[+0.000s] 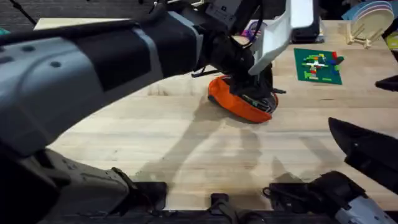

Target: Unzip the bag, pick up the pens from the table one at a time and place them inside, then zip the bag closed.

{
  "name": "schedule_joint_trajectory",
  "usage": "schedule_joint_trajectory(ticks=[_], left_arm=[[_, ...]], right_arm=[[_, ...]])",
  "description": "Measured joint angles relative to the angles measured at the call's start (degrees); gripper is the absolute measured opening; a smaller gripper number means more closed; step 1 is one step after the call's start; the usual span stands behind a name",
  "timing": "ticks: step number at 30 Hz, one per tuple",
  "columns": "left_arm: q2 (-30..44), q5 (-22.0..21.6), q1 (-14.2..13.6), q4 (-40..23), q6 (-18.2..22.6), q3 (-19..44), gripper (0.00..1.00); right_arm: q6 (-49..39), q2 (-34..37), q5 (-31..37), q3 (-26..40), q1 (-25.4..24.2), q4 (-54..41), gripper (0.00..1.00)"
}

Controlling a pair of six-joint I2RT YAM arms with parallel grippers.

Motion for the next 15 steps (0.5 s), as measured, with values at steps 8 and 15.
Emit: schedule_joint_trajectory(ticks=[8, 15], left_arm=[[5.90, -4.23, 0.00, -0.63, 1.03, 0.00, 0.044], [9.29, -9.00, 0.00, -0.63, 3.72, 0.00, 0.044]], right_arm=[[0.00, 0.00, 0.00, 0.00, 0.00, 0.00, 0.998], [0.00, 0.00, 0.00, 0.00, 0.00, 0.00, 0.998]])
